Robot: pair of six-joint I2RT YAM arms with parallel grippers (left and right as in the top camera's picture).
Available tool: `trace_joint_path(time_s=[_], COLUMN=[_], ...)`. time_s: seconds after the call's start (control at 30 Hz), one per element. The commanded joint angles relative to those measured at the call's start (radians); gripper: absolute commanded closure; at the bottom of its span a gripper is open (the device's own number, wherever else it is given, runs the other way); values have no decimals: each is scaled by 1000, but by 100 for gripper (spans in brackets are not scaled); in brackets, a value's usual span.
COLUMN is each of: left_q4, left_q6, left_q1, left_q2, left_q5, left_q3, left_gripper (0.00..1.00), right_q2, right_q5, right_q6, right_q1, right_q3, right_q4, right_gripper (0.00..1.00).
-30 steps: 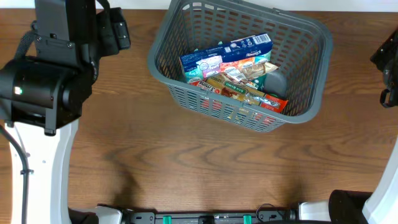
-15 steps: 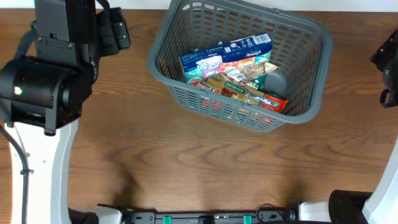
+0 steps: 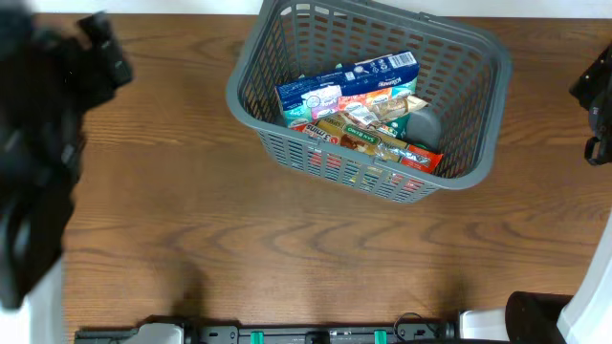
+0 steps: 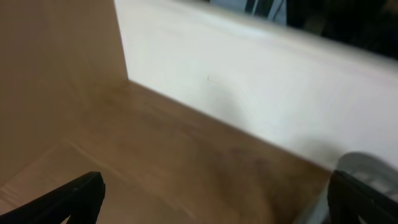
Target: Pack container
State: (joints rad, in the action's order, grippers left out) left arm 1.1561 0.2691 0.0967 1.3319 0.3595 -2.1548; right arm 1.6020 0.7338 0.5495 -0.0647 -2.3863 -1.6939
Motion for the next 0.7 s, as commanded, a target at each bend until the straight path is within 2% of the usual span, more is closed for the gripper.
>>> trace_joint_path(time_s=[0.0,0.17,0.3,0.67], left_q4=[11,17,-2,-275], left_q6=[21,21,21,137], left_q1=[-20,-37,-37,-37], left_q2=[-98,-230,-344,-628], left_q5=[20,19,19,13], left_q3=[1,93,241,784], left_gripper=[1,1,1,1], right_q2=[2,2,2,2], right_q5=[16,16,16,16], right_q6=[18,19,19,19], right_q1=[-6,-7,-7,-7], right_q3=[0,0,0,0], right_q4=[-2,-2,-2,-2], right_gripper=[1,1,1,1])
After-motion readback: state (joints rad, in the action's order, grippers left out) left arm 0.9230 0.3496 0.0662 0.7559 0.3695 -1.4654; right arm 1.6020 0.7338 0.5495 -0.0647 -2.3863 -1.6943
